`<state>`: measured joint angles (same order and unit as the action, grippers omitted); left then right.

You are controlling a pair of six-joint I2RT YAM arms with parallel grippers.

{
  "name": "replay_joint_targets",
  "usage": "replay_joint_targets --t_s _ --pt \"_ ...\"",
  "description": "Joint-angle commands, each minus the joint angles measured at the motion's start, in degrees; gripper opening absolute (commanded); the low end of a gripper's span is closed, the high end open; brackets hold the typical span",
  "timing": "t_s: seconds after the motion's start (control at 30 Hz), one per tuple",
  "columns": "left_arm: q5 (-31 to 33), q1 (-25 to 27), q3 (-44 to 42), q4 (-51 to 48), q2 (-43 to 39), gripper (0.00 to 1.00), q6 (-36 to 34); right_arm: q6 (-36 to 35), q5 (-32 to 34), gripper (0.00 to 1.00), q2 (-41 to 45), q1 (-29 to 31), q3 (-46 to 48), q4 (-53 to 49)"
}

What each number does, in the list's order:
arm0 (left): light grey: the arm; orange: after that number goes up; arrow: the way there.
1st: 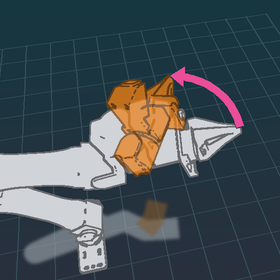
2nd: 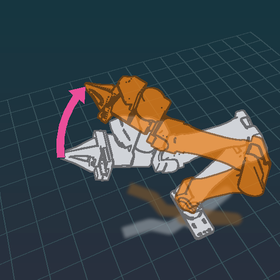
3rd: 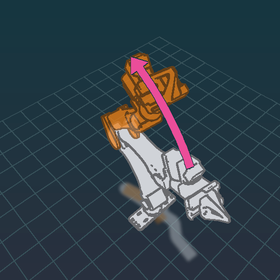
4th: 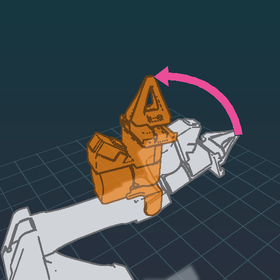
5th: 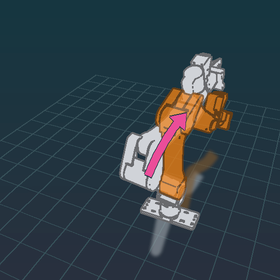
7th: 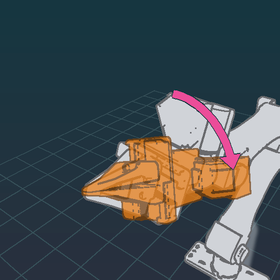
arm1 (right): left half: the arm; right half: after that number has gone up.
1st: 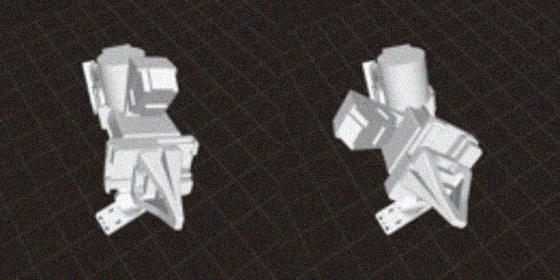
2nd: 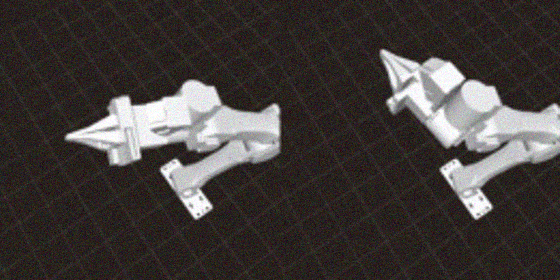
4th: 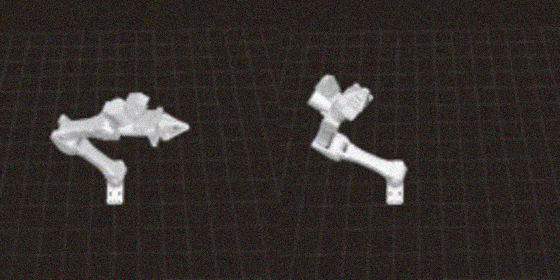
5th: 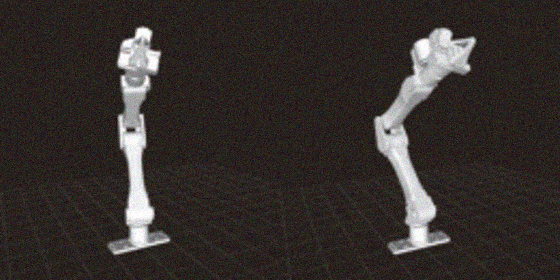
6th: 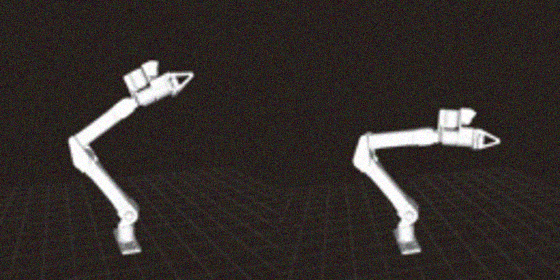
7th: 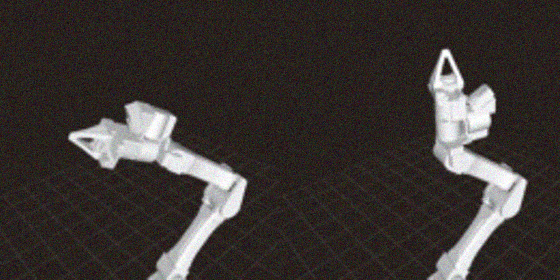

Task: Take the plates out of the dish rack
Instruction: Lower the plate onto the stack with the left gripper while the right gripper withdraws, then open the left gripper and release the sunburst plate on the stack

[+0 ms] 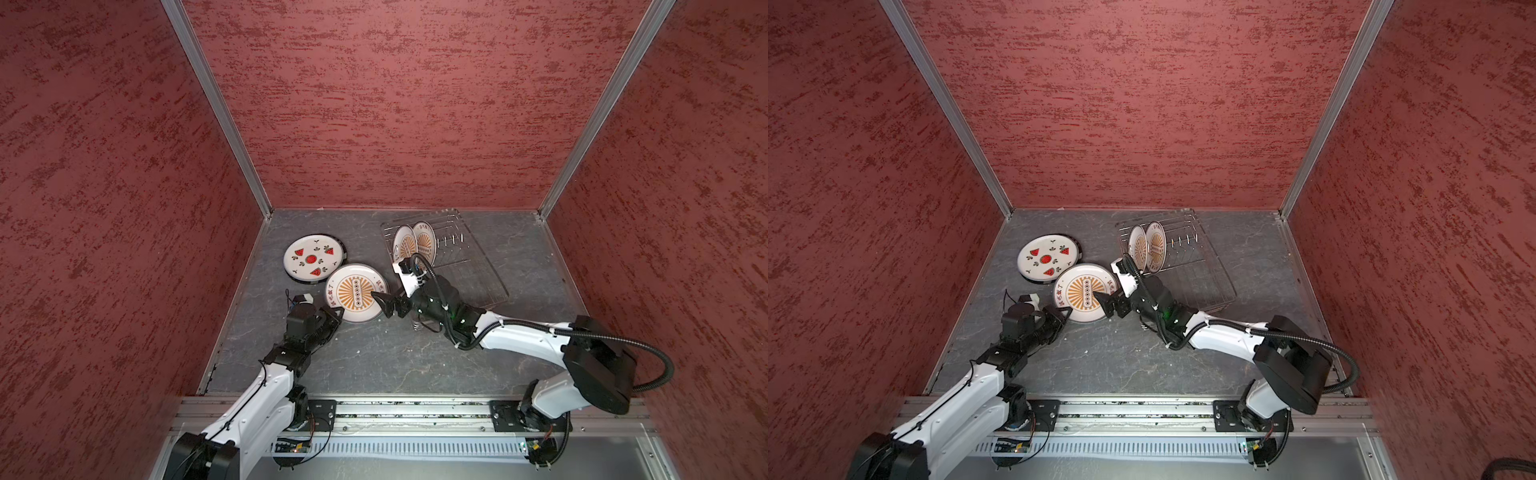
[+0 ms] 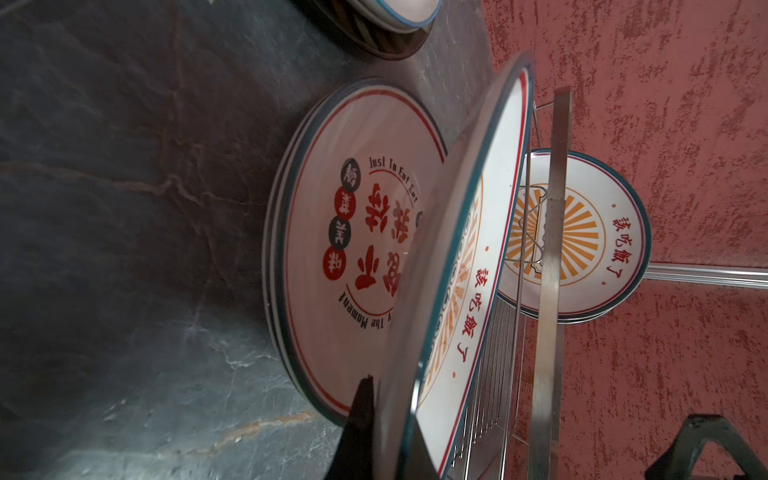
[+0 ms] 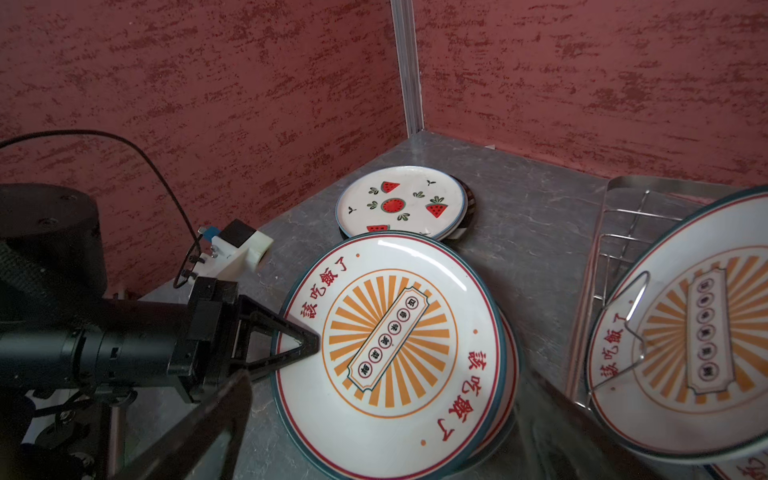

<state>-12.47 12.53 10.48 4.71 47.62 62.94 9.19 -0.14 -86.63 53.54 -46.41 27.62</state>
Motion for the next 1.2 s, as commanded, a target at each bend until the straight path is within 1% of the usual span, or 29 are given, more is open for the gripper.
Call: replay_joint_targets --t_s 0.0,0.07,0.13,0.27,0.33,0.5,0.6,0.67,0.8,0.87,0.93,1.03,1.07,1.1,1.17 --pt "-1.98 -0.38 2.40 3.69 1.25 0.00 1.61 -2.84 -0.94 0.99 0.77 0.25 -0.82 -0.29" --pt "-2.55 -0.45 3.09 3.13 2.96 0.00 2.08 -3.32 0.51 0.99 0.37 0.25 -0.95 -0.66" --pt "-2.86 -0.57 3.69 3.38 4.89 0.00 2.36 -3.15 0.10 0.99 -0.02 0.24 -1.55 -1.41" --pt "-4.43 -0.68 4.33 5.49 9.17 0.00 2.71 -3.13 -6.14 0.99 0.21 0.24 -1.55 -1.07" --pt "-4.49 -0.71 4.68 6.12 10.66 0.00 2.81 -3.30 -7.18 0.99 0.64 0.21 -1.31 -1.07" --pt "-2.63 -0.85 4.55 5.54 11.45 0.03 3.92 -4.31 -5.98 0.99 0.43 0.24 -1.44 -2.21" --pt "-1.80 -0.85 4.83 5.10 11.69 0.11 3.86 -4.51 -5.40 0.99 -0.71 0.23 -2.26 -3.12" --pt "-1.60 -0.85 5.29 5.10 12.67 0.13 3.29 -4.29 -5.72 0.99 -1.26 0.25 -2.85 -3.64" --pt "-2.14 -0.85 6.71 5.37 16.32 0.14 2.90 -4.13 -5.66 0.99 -1.46 0.25 -2.90 -3.73" --pt "-2.03 -0.93 6.24 6.77 17.77 0.17 4.04 -3.94 -5.46 0.99 -1.35 0.25 -2.81 -3.67" --pt "-0.80 -0.85 6.26 6.86 18.39 0.26 3.95 -4.10 -5.40 0.99 -1.30 0.25 -2.48 -3.30" --pt "1.14 -1.22 6.92 4.47 17.81 0.35 3.00 -4.10 -5.29 0.99 -1.29 0.25 -2.44 -3.09" --pt "1.33 -1.44 6.84 4.43 17.42 0.37 2.94 -4.02 -5.23 0.99 -1.30 0.21 -2.41 -3.12" --pt "1.68 -1.45 6.66 4.28 16.85 0.42 2.89 -4.10 -5.16 0.99 -1.31 0.25 -2.32 -3.05" --pt "2.45 -1.38 6.42 3.74 15.88 0.47 2.89 -4.08 -4.72 0.99 -1.18 0.24 -2.05 -2.88"
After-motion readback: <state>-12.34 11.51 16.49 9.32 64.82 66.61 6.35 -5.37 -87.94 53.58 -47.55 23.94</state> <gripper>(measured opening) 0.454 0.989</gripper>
